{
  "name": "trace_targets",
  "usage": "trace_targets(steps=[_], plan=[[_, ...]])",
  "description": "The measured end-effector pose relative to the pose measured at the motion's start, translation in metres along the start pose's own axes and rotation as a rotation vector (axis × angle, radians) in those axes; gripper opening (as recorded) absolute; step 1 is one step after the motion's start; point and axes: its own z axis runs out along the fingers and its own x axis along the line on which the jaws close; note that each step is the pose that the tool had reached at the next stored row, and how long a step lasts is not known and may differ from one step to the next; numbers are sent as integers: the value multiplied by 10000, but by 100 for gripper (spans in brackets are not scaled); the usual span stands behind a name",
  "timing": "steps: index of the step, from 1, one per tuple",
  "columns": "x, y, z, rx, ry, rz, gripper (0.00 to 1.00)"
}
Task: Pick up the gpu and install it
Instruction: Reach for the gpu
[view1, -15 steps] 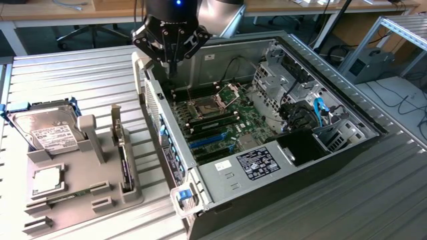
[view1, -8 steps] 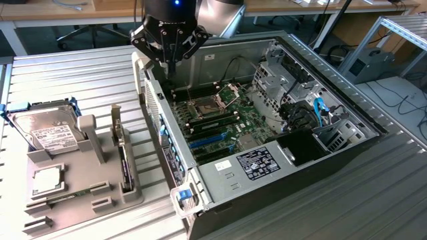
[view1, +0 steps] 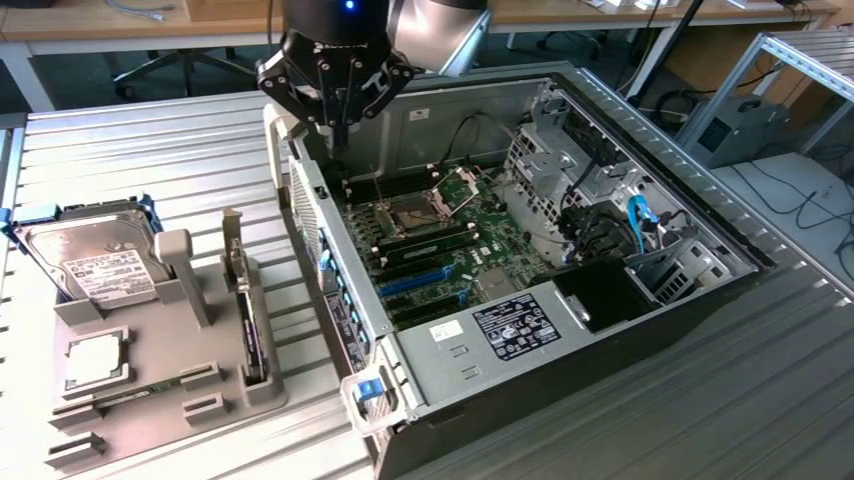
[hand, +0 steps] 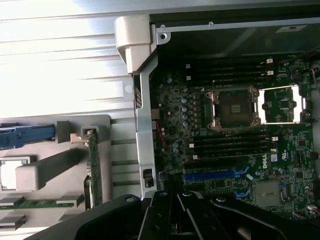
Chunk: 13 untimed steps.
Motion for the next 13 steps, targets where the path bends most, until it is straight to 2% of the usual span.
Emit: trace_targets(steps=[13], plan=[[43,-3,-1,7,-1,-1,11]])
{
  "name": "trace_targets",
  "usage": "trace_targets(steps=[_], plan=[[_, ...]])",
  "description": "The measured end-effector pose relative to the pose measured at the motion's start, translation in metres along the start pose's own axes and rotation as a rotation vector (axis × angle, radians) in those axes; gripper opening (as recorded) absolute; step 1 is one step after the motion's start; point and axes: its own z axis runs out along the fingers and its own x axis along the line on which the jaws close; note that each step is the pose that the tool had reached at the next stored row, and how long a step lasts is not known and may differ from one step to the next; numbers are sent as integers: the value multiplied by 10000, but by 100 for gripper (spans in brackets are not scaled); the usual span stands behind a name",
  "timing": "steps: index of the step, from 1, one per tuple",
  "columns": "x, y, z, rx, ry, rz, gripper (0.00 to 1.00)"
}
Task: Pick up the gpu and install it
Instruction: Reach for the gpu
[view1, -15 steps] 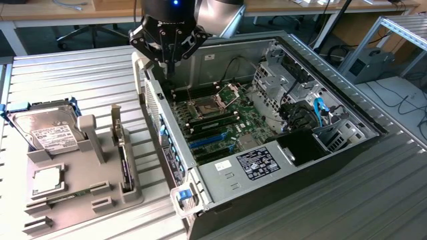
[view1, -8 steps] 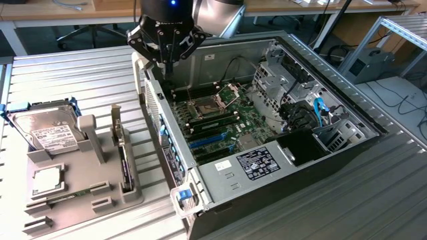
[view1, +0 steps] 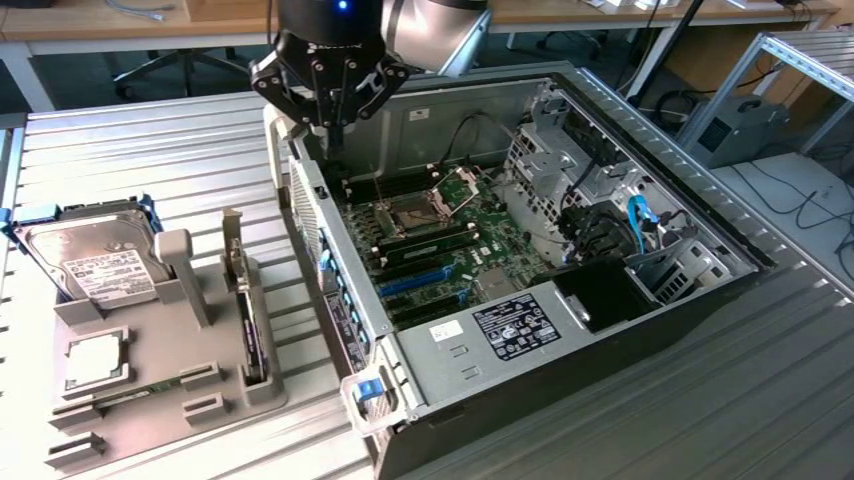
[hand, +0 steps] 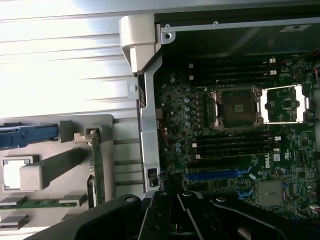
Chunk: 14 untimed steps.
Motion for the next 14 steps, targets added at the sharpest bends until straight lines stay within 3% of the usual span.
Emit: trace_targets(steps=[14], plan=[[48,-4,-2,7,0,0,11]])
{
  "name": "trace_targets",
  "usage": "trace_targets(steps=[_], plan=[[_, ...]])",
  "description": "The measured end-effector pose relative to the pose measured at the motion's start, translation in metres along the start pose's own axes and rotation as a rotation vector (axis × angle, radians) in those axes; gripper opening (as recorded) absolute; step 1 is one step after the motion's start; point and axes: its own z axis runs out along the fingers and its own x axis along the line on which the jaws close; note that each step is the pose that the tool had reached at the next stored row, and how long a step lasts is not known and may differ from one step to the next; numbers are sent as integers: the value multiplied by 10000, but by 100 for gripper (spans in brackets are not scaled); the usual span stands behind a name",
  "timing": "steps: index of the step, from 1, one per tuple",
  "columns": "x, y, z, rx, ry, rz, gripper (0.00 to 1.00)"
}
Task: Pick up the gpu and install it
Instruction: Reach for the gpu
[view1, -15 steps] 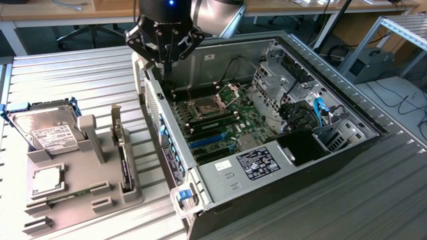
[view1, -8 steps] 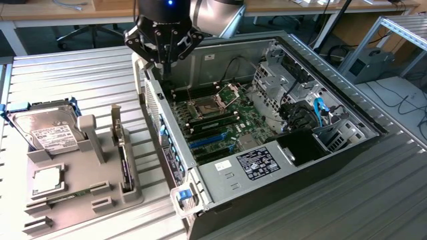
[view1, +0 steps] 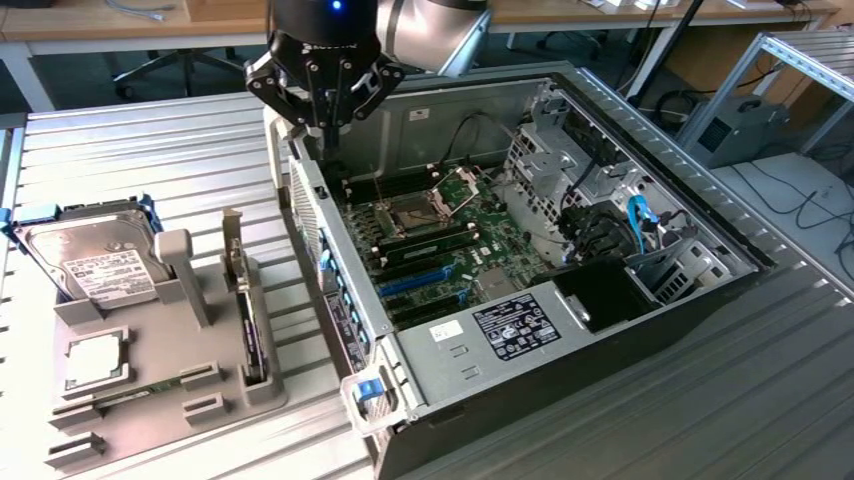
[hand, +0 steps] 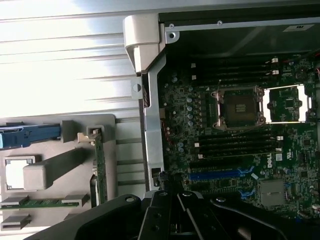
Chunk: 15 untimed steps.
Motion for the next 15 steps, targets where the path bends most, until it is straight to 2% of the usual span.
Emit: trace_targets(steps=[15], plan=[[82,-6,-2,1,0,0,11]])
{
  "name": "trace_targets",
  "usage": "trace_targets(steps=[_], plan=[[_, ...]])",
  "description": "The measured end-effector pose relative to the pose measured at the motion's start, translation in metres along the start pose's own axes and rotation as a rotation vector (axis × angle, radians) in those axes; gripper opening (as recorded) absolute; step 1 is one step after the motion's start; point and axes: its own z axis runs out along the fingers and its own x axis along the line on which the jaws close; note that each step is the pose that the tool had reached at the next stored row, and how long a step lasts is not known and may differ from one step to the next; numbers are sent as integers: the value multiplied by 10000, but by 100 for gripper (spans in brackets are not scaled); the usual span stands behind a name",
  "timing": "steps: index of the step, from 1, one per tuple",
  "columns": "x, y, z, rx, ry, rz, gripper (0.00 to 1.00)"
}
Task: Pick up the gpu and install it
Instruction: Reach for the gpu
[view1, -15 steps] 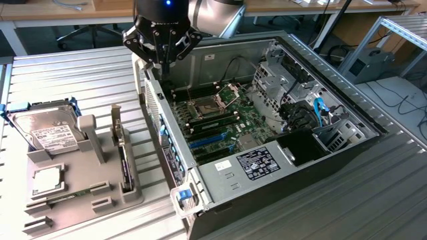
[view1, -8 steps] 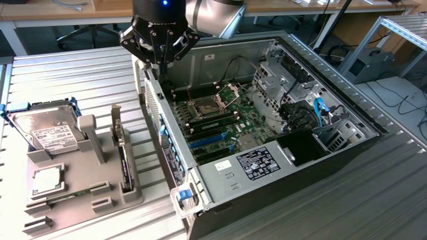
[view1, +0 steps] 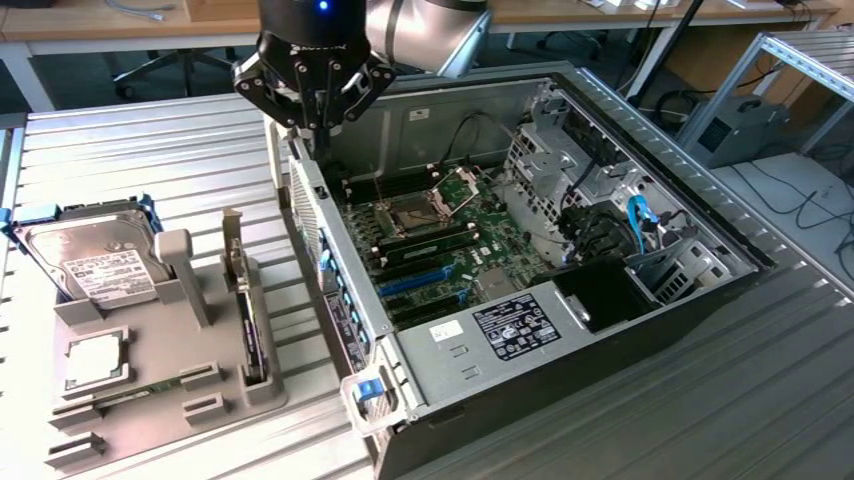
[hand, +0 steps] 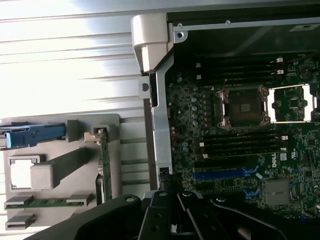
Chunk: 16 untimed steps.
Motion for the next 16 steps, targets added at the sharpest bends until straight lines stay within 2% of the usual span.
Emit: trace_targets(steps=[16], plan=[[79,-6,-2,0,0,-1,11]])
